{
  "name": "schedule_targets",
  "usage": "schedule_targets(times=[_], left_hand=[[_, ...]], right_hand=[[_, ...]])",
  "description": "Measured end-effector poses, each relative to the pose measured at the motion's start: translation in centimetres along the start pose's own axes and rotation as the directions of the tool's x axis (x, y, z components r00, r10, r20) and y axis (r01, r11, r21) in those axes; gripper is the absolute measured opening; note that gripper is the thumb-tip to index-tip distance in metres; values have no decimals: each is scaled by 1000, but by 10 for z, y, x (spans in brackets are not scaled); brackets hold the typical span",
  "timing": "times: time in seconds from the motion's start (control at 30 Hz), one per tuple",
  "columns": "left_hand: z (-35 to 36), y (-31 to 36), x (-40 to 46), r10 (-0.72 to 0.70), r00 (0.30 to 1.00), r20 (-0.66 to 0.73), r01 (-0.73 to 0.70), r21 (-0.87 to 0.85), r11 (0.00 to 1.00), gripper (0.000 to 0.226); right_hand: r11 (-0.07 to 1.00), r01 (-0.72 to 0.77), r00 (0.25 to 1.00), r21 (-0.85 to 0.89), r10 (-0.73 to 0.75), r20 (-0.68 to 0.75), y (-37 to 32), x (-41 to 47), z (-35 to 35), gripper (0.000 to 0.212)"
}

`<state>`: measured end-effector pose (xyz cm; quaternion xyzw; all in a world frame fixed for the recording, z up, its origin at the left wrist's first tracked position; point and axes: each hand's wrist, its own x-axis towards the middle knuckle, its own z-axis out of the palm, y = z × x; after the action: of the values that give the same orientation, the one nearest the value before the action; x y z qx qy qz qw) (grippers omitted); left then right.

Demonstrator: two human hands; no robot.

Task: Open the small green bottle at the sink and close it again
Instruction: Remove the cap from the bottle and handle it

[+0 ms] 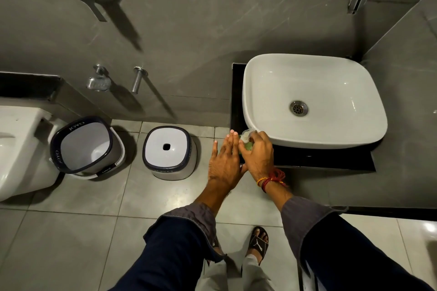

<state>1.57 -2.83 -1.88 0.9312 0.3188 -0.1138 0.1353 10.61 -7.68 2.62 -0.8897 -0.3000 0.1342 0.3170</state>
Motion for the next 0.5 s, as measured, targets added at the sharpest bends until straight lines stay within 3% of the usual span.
schedule_targets(times=[0.13, 0.37, 0.5], left_hand=[[0, 1, 0, -8, 1000, 8, 8, 8, 1000, 95], [-3, 2, 0, -7, 1000, 6, 7, -5, 1000, 92], [-4, 3, -2, -2, 1000, 14, 2, -12, 1000, 92]], right_hand=[[998, -33, 999, 45, 33, 1, 0, 1, 2, 38], [987, -146, 987, 70, 150, -51, -11, -2, 4, 51], [976, -162, 980, 147, 177, -96, -11, -5, 9, 43]])
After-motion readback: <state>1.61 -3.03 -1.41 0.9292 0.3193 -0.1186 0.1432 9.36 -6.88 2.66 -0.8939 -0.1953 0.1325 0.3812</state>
